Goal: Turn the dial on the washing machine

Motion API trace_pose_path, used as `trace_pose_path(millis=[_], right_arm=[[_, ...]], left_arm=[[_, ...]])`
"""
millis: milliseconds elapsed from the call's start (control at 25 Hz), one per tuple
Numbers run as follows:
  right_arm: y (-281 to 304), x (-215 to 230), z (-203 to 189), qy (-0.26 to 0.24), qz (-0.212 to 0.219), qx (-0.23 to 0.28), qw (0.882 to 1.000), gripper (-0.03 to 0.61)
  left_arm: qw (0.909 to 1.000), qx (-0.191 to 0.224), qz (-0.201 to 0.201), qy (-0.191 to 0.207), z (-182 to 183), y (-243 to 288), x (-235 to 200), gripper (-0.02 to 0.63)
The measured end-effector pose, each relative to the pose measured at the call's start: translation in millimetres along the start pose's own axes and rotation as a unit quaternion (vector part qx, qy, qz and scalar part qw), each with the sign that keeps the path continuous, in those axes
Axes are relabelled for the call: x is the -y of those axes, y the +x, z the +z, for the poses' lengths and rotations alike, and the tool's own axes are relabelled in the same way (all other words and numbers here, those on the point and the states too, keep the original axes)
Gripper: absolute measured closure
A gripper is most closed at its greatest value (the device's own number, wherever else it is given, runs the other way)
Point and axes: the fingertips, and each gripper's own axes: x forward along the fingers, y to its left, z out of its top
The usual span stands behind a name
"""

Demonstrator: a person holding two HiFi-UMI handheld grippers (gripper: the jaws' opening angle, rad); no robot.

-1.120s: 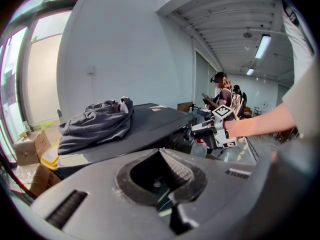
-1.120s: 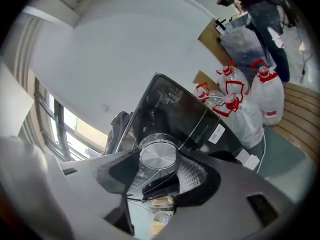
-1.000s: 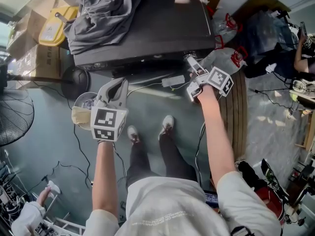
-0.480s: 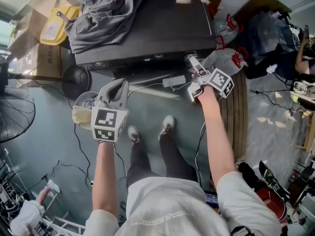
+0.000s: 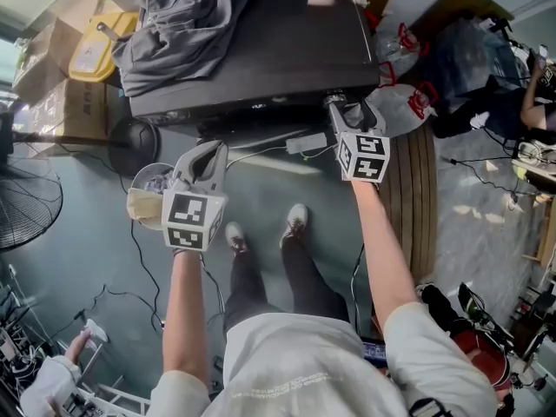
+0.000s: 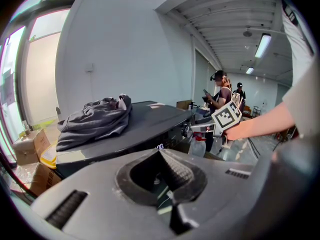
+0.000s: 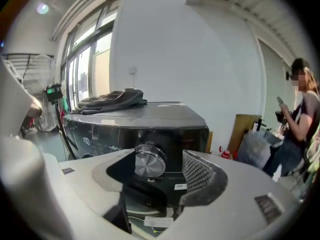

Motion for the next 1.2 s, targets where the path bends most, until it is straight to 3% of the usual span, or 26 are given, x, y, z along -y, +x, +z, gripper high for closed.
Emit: trace_pose_path(millis=[280, 440, 560, 720, 920, 1200], right_arm=[[7, -26, -14, -0.081, 0.017, -0.028, 0.996, 0.29], [10, -31, -15, -0.147, -0.007, -0.037, 0.988, 0.29], [15, -29, -16, -0.165, -0.02, -0.046, 0.985, 0.29], [18, -24, -13, -0.138, -0.028, -0.046, 0.989, 0.291], [20, -22, -14, -0.069, -0.017, -0.046, 0.996, 0.293], [21, -18, -15, 0.038, 0.01, -0.048, 0.998, 0.295]], left_arm=[[1.0, -0.004, 0.001, 0.001, -3, 0, 1, 0.598], [1.0, -0.007, 0.003, -0.001, -6, -1, -1, 0.598], [1.0, -0.009, 0.004, -0.002, -9, -2, -1, 0.598], [0.9999, -0.012, 0.006, -0.004, -13, -3, -3, 0.598], [0.9999, -0.011, 0.007, -0.006, -14, -3, -4, 0.598], [0.9999, -0.012, 0.006, -0.008, -14, -2, -5, 0.598]])
